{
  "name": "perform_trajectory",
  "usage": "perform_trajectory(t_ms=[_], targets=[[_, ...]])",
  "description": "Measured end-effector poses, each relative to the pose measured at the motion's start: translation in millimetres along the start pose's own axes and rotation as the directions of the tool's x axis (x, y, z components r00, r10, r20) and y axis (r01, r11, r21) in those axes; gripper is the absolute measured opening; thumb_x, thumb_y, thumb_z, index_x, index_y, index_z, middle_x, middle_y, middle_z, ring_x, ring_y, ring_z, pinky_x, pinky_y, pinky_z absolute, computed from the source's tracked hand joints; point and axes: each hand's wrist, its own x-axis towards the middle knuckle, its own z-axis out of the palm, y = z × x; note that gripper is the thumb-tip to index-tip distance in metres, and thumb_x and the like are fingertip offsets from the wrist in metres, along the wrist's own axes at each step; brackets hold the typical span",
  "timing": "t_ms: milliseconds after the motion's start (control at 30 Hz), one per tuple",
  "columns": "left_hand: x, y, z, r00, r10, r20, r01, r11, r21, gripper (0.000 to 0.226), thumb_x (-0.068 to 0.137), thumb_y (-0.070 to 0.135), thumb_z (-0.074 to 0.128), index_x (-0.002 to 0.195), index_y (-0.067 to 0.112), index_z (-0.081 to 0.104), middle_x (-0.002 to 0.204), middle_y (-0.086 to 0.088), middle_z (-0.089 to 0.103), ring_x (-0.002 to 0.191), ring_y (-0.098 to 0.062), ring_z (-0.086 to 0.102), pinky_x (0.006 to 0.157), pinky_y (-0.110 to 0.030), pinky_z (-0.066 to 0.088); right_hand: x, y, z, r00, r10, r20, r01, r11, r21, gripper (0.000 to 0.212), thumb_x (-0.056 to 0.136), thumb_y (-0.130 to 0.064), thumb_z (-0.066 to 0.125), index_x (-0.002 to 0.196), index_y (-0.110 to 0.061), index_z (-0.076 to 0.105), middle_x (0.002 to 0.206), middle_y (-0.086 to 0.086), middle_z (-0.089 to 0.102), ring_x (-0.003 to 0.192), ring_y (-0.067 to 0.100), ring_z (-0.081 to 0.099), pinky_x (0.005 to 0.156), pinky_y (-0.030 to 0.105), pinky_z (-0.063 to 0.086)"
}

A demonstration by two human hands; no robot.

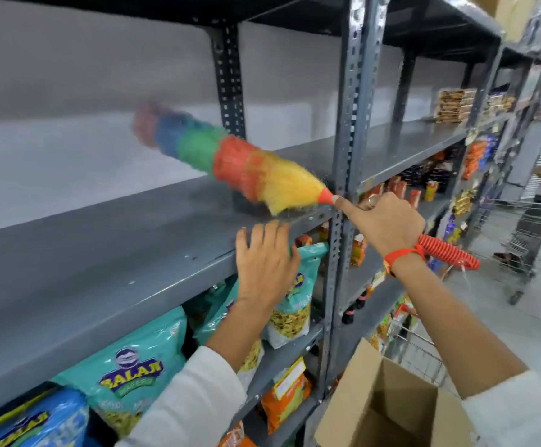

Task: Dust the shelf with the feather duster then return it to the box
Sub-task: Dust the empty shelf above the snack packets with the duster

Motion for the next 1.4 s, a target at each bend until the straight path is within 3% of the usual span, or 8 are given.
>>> perform_trajectory(t_ms=[267,500,567,767,900,1000,1133,1400], targets=[[-47,-62,-101,0.975,-0.15,-0.161,0.153,0.988,0.002,0.026,0.085,0.03,0.056,0.104,0.017,0.069,0.11,0.002,0.067,0.102,-0.021,0.059,0.094,-0.043,0.041,-50,-141,29,0.883,-0.429,0.192,0.364,0.883,0.298,0.07,0.062,-0.085,0.049,0.069,-0.019,0.074,0.078,0.002,0.071,0.089,0.031,0.067,0.07,0.034,0.049],[-115,-152,-206,0.959,-0.21,-0.193,0.259,0.923,0.284,0.033,0.086,0.03,0.053,0.118,0.021,0.056,0.122,0.002,0.063,0.112,-0.019,0.056,0.105,-0.042,0.037,-149,-289,43,0.574,-0.78,0.25,0.571,0.6,0.561,0.076,0.057,-0.088,0.045,0.07,-0.019,0.072,0.079,0.005,0.071,0.092,0.031,0.067,0.066,0.031,0.04],[-132,-172,-230,0.948,-0.243,-0.206,0.301,0.894,0.332,0.032,0.089,0.03,0.049,0.119,0.021,0.055,0.123,0.001,0.062,0.115,-0.019,0.054,0.106,-0.042,0.036,-172,-315,43,0.474,-0.844,0.253,0.579,0.515,0.632,0.081,0.052,-0.091,0.041,0.066,-0.016,0.071,0.076,0.003,0.071,0.085,0.032,0.066,0.066,0.032,0.042],[-161,-216,-281,0.908,-0.324,-0.266,0.411,0.812,0.414,0.029,0.087,0.028,0.052,0.113,0.016,0.058,0.117,-0.003,0.063,0.112,-0.023,0.056,0.104,-0.041,0.035,-215,-380,35,0.268,-0.943,0.199,0.584,0.323,0.745,0.078,0.053,-0.088,0.05,0.041,-0.015,0.026,0.041,0.0,0.035,0.043,0.022,0.041,0.049,0.028,0.029],[-173,-234,-290,0.885,-0.38,-0.27,0.463,0.784,0.414,0.027,0.089,0.03,0.05,0.106,0.013,0.062,0.108,-0.004,0.064,0.104,-0.023,0.059,0.101,-0.04,0.036,-230,-407,49,0.139,-0.96,0.243,0.621,0.276,0.734,0.084,0.045,-0.095,0.039,0.041,-0.012,0.046,0.043,0.0,0.041,0.044,0.02,0.045,0.05,0.029,0.032],[-177,-243,-286,0.881,-0.415,-0.227,0.473,0.779,0.411,0.029,0.09,0.032,0.047,0.102,0.011,0.064,0.103,-0.003,0.064,0.099,-0.021,0.059,0.099,-0.038,0.036,-230,-415,62,0.114,-0.94,0.322,0.611,0.322,0.723,0.08,0.057,-0.086,0.05,0.063,-0.01,0.074,0.054,0.001,0.059,0.06,0.022,0.061,0.059,0.03,0.044],[-181,-249,-276,0.876,-0.426,-0.225,0.482,0.768,0.421,0.033,0.092,0.034,0.042,0.094,0.011,0.066,0.095,-0.001,0.065,0.089,-0.022,0.058,0.086,-0.037,0.039,-229,-419,77,0.087,-0.922,0.376,0.561,0.358,0.747,0.071,0.058,-0.083,0.054,0.054,-0.014,0.069,0.056,0.002,0.063,0.065,0.024,0.064,0.071,0.035,0.051],[-178,-250,-270,0.868,-0.377,-0.323,0.49,0.757,0.433,0.033,0.089,0.03,0.042,0.087,0.011,0.068,0.089,-0.003,0.065,0.082,-0.023,0.055,0.079,-0.035,0.035,-232,-423,86,0.079,-0.914,0.399,0.514,0.38,0.769,0.068,0.058,-0.083,0.056,0.042,-0.017,0.058,0.05,-0.002,0.059,0.059,0.021,0.06,0.066,0.032,0.047]])
